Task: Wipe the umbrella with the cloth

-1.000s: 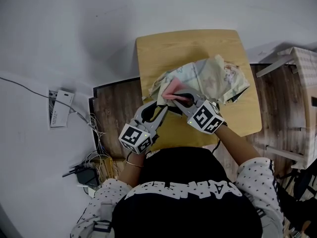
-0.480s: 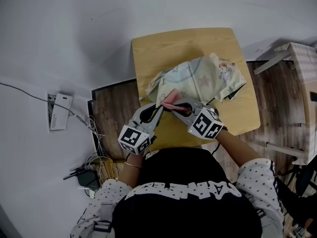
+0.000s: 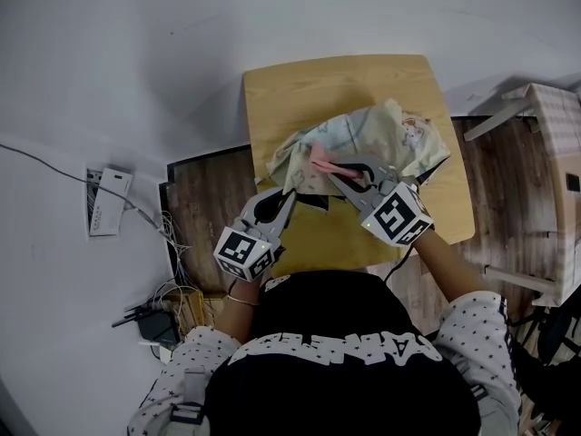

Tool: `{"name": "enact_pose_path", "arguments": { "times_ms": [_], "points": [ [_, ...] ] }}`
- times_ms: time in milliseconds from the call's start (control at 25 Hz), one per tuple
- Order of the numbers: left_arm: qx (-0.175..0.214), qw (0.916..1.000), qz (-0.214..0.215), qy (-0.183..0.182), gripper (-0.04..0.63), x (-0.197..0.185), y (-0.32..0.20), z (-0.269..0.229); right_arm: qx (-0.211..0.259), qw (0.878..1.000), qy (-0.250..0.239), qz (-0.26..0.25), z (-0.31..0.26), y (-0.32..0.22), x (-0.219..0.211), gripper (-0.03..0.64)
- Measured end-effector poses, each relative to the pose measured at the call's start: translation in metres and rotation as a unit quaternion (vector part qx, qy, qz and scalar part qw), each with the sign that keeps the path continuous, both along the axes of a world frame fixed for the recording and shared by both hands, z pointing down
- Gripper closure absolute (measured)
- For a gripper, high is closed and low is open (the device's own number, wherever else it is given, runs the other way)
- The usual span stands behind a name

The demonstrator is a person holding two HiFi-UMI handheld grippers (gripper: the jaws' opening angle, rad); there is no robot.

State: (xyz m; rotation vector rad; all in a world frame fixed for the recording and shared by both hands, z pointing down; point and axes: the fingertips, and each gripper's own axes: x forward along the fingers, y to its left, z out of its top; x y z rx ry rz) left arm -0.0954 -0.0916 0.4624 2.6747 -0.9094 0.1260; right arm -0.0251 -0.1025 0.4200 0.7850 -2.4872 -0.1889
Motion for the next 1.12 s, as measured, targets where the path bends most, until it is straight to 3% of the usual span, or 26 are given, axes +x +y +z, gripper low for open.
{"name": "enact_pose_path", "arguments": {
  "times_ms": [120, 240, 440, 640, 1120],
  "points": [
    [-0.002, 1.0000, -0.003, -0.001, 0.574, -0.001, -0.001, 0.000, 0.034, 0.999, 0.023, 0.032, -0.009, -0.028, 0.015, 0.583],
    [0.001, 1.0000, -0.001, -0.003, 0.575, -0.001, -0.001, -0.001, 0.057, 0.994, 0.078, 0.054, -0.002, -0.052, 0.029, 0.583],
    [-0.001, 1.0000, 0.001, -0.002, 0.577, -0.001, -0.001, -0.002, 0.035, 0.987, 0.140, 0.068, 0.032, -0.073, 0.039, 0.583],
    [-0.003, 1.0000, 0.001, -0.005, 0.577, -0.002, -0.002, -0.001, -0.025, 0.987, 0.152, 0.040, 0.066, -0.050, 0.035, 0.583],
    [-0.005, 0.9999, -0.004, -0.011, 0.580, -0.005, -0.005, 0.000, -0.064, 0.987, 0.145, -0.006, 0.081, 0.006, 0.032, 0.583]
  ]
}}
